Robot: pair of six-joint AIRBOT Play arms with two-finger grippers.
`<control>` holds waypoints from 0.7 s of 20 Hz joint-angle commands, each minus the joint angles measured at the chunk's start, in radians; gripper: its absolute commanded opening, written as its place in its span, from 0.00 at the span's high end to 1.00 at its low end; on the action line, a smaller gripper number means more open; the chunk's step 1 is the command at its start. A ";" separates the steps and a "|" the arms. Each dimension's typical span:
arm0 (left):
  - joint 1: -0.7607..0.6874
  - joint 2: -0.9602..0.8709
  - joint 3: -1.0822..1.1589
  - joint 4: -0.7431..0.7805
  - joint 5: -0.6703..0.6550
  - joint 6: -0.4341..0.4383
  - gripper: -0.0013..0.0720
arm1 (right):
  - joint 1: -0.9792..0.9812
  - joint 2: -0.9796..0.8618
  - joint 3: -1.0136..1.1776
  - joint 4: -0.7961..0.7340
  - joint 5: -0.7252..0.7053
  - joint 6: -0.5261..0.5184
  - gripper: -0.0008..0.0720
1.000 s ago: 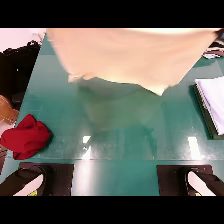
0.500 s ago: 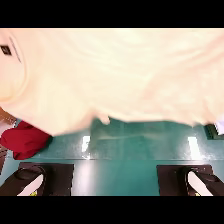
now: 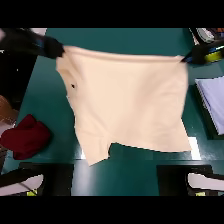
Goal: Fold the shirts.
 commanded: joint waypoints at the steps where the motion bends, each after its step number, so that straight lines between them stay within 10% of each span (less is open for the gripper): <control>1: 0.001 -0.211 -0.045 0.010 0.187 -0.005 0.95 | 0.048 -0.182 -0.071 0.013 -0.178 -0.014 0.97; 5: 0.001 -0.286 -0.045 0.010 0.266 -0.050 0.90 | 0.053 -0.319 0.057 0.013 -0.167 -0.014 0.97; 7: 0.004 -0.283 -0.038 0.010 0.249 -0.051 0.17 | 0.053 -0.356 0.126 0.013 -0.132 -0.014 0.71; 9: 0.027 -0.280 -0.007 0.011 0.169 -0.051 0.15 | 0.050 -0.363 0.180 0.013 -0.093 -0.014 0.44; 14: 0.196 -0.219 -0.025 0.025 -0.232 -0.032 0.15 | -0.003 -0.266 0.210 0.013 0.100 -0.050 0.44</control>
